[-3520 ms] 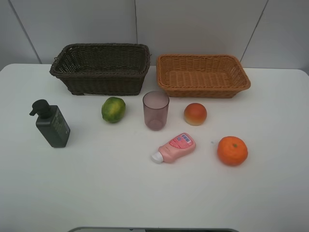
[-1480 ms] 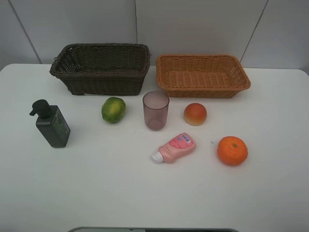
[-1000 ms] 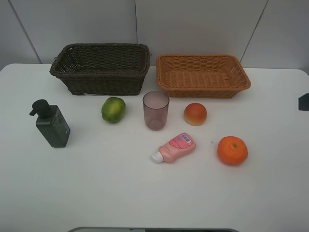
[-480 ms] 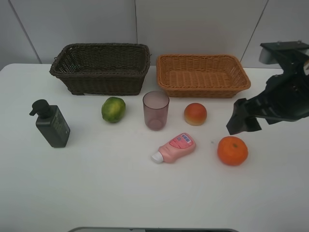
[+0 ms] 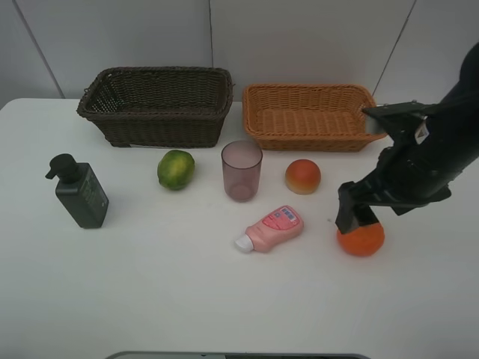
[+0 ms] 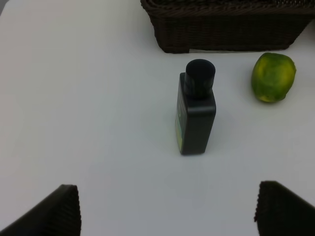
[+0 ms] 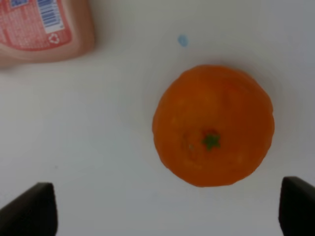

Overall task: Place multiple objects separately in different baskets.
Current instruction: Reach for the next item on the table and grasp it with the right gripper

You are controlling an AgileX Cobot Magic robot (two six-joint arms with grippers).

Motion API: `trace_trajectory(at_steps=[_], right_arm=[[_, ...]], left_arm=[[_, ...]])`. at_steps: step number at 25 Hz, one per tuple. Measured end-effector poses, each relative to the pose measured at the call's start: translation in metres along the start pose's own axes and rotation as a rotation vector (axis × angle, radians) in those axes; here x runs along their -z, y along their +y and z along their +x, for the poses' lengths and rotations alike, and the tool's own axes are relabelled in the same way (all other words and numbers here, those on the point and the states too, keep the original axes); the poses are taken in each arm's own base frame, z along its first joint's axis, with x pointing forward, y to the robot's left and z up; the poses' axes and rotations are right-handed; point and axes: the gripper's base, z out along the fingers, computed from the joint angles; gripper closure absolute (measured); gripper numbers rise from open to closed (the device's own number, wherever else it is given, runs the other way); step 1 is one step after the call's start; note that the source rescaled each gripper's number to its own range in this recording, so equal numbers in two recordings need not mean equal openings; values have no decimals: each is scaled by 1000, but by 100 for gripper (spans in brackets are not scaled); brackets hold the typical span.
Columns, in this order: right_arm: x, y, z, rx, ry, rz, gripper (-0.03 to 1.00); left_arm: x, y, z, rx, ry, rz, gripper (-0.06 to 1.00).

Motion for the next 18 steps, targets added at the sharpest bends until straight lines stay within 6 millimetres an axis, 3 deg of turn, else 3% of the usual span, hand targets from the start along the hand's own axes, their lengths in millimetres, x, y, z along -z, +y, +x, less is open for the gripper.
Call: trace_trajectory(at_steps=[6,18], right_arm=[[-18,-15,-8,-153,4,14,-3],[-57,-20,-19,-371,32,71,-3]], left_arm=[[0,0,0,0,0,0,3],[0,0,0,0,0,0,3]])
